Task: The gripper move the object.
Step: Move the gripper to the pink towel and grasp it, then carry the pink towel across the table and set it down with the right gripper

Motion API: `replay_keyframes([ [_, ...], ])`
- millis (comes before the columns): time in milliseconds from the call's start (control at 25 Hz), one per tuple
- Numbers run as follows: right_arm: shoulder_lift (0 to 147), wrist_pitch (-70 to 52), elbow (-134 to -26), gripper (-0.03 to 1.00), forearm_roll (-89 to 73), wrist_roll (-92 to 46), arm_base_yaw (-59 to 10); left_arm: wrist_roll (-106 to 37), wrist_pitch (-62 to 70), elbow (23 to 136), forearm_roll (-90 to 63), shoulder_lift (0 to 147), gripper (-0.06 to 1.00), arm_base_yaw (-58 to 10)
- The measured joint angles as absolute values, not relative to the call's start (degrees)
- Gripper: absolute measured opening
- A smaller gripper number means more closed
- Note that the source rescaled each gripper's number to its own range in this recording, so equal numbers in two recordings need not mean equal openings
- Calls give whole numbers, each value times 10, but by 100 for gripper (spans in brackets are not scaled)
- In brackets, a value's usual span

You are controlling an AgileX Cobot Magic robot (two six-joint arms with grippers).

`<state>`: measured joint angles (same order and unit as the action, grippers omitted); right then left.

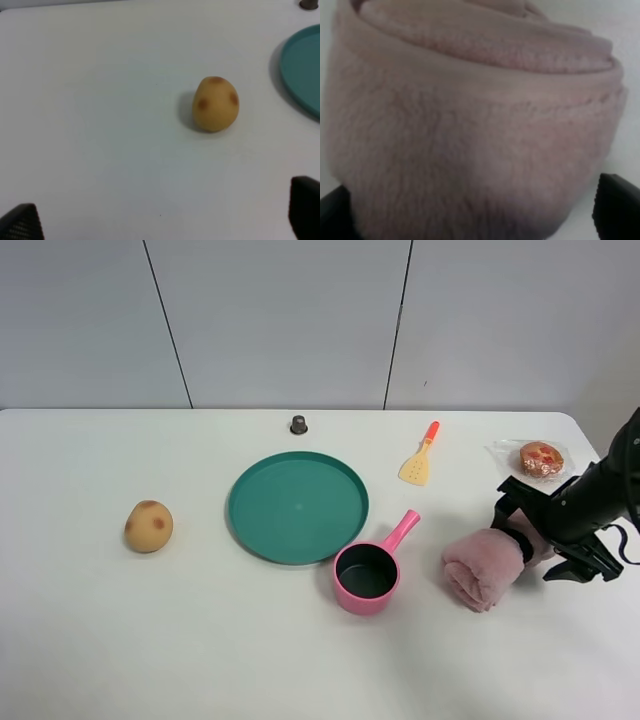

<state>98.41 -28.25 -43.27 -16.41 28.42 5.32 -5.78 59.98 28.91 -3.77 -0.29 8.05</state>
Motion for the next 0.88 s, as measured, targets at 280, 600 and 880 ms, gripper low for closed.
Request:
replay_keyframes([
  [280,1000,-266,-434,65,-168,277,53,-58,600,289,-38,-3,100,80],
  [600,1000,-262,-435,0,-171,276,52,-58,600,289,-38,-3,100,80],
  [880,987,-280,-435,0,-176,188,52,-58,600,289,-38,-3,100,80],
])
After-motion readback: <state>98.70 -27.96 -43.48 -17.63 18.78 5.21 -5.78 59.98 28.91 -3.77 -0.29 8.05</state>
